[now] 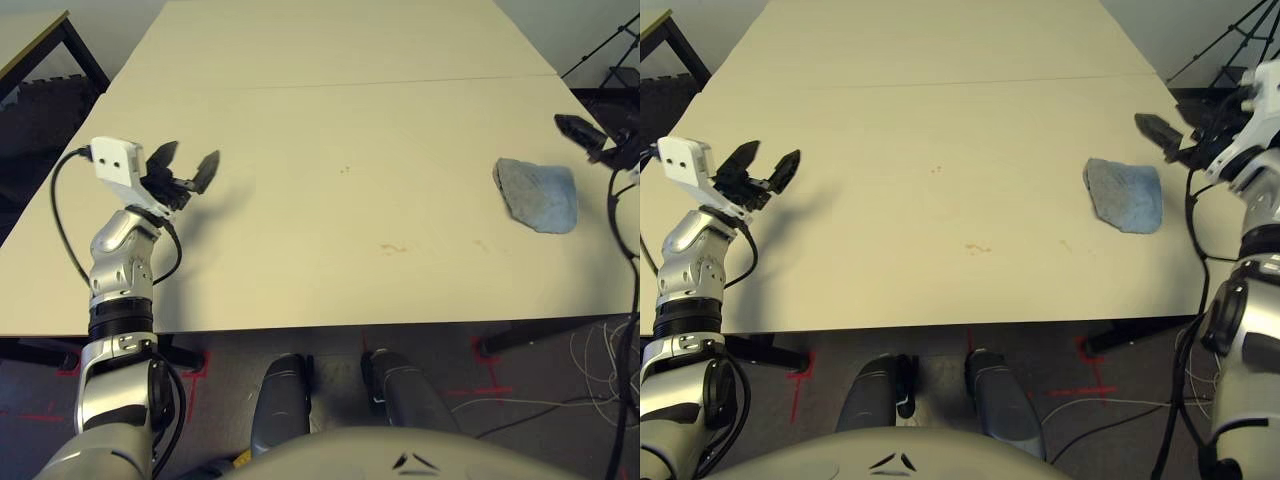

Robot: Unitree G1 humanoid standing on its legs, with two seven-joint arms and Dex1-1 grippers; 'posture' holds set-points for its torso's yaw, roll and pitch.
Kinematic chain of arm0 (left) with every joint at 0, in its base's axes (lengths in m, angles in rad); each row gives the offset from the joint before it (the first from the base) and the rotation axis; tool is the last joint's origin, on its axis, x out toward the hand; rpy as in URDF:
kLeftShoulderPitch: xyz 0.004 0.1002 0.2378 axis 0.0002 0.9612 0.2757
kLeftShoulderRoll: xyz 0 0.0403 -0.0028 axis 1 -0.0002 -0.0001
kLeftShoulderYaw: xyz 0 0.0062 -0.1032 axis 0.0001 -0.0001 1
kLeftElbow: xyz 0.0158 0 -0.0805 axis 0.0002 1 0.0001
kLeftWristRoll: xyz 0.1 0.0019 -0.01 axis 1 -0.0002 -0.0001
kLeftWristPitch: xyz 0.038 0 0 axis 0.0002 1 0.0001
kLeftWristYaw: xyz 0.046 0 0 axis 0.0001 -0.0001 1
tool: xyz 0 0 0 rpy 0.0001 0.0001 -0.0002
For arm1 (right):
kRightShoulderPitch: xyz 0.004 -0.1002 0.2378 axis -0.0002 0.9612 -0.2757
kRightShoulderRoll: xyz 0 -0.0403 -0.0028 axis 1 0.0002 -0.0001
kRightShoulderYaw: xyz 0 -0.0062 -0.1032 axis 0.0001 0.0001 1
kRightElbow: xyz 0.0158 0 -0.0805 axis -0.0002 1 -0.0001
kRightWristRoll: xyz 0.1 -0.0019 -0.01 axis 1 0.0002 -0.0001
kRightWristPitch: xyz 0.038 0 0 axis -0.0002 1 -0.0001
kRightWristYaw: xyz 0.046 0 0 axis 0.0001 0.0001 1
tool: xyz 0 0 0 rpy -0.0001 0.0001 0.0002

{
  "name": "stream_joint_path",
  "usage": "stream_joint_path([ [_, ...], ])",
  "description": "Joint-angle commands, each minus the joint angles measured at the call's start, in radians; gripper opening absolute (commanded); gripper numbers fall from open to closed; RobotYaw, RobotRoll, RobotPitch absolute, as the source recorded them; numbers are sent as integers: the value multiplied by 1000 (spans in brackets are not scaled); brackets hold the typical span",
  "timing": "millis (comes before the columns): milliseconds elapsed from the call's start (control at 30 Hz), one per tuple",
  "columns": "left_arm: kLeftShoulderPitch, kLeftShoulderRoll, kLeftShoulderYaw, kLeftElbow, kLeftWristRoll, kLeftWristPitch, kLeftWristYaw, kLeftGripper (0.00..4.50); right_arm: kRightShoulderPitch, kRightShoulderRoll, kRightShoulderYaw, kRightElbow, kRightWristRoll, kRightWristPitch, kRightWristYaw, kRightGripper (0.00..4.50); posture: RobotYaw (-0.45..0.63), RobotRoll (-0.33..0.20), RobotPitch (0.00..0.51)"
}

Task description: Wipe the water off the table with a rag.

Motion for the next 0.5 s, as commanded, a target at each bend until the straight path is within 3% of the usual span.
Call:
stream_joint_path([
  [33, 22, 4, 29, 24, 25, -43, 72, 4500, 50, 39, -73, -35, 62, -51, -55, 4464, -116, 0, 99],
  [500, 5, 25, 36, 116, 32, -112, 110, 4500, 168, 116, -128, -83, 119, -115, -138, 4464, -98, 0, 49],
])
